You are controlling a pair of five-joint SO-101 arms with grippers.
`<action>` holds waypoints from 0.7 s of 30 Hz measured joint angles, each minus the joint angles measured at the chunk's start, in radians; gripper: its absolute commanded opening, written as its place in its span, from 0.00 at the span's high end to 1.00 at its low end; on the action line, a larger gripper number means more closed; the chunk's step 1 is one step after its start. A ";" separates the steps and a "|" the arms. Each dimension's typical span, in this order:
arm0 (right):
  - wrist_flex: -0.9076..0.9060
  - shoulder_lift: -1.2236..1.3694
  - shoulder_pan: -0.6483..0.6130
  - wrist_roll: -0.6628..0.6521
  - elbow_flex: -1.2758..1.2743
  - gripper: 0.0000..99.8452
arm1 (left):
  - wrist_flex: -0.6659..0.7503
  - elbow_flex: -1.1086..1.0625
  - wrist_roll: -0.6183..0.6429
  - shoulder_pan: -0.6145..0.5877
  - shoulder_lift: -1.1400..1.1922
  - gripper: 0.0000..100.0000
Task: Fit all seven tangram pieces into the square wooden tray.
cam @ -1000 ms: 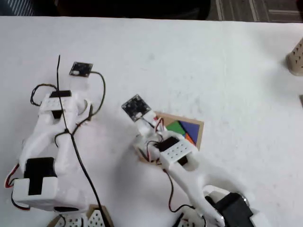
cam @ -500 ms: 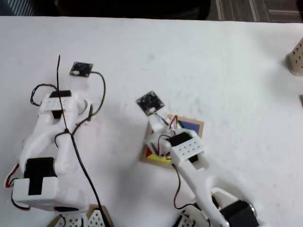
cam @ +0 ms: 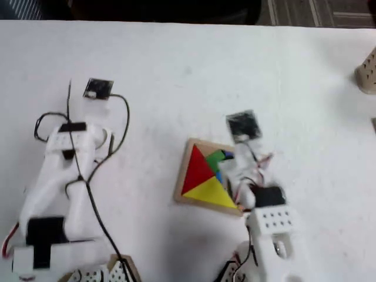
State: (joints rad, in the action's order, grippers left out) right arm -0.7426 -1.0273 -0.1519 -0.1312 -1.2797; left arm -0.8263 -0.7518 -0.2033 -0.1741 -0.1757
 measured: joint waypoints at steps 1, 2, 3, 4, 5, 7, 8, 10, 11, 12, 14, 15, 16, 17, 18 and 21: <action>-0.003 -0.044 0.040 0.011 -0.023 0.98 | 0.020 -0.037 0.000 0.000 -0.038 0.98; -0.012 -0.089 0.075 0.014 -0.046 0.98 | 0.037 -0.074 0.000 0.000 -0.080 0.98; -0.025 -0.129 0.112 0.015 -0.066 0.98 | 0.055 -0.110 0.000 0.000 -0.124 0.98; -0.043 -0.167 0.150 0.017 -0.081 0.98 | 0.072 -0.149 0.000 0.000 -0.169 0.98; -0.061 -0.206 0.187 0.017 -0.097 0.98 | 0.092 -0.184 0.000 0.000 -0.212 0.98; -0.107 -0.273 0.239 0.017 -0.130 0.98 | 0.129 -0.258 0.000 0.000 -0.292 0.98; -0.132 -0.304 0.245 0.018 -0.143 0.98 | 0.138 -0.290 0.000 0.000 -0.328 0.98; -0.167 -0.364 0.250 0.011 -0.167 0.98 | 0.146 -0.347 0.000 0.000 -0.396 0.98; -0.176 -0.391 0.253 -0.011 -0.186 0.98 | 0.146 -0.373 0.000 0.000 -0.428 0.98; -0.180 -0.413 0.253 -0.038 -0.210 0.98 | 0.146 -0.396 0.000 -0.003 -0.460 0.98; -0.184 -0.462 0.226 -0.087 -0.267 0.98 | 0.146 -0.446 0.000 -0.003 -0.525 0.98; -0.189 -0.485 0.207 -0.107 -0.296 0.98 | 0.146 -0.476 0.000 -0.003 -0.559 0.98; -0.196 -0.506 0.192 -0.127 -0.322 0.98 | 0.146 -0.505 0.000 -0.003 -0.595 0.98; -0.209 -0.531 0.178 -0.141 -0.339 0.98 | 0.146 -0.534 0.000 -0.003 -0.634 0.98; -0.219 -0.552 0.170 -0.149 -0.344 0.98 | 0.146 -0.563 0.000 -0.005 -0.675 0.98; -0.262 -0.632 0.169 -0.161 -0.350 0.98 | 0.144 -0.649 0.000 -0.006 -0.818 0.97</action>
State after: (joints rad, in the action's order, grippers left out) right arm -1.0050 -1.6594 0.0169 -0.2923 -1.6295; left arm -0.6820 -1.4009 -0.2033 -0.1803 -0.9935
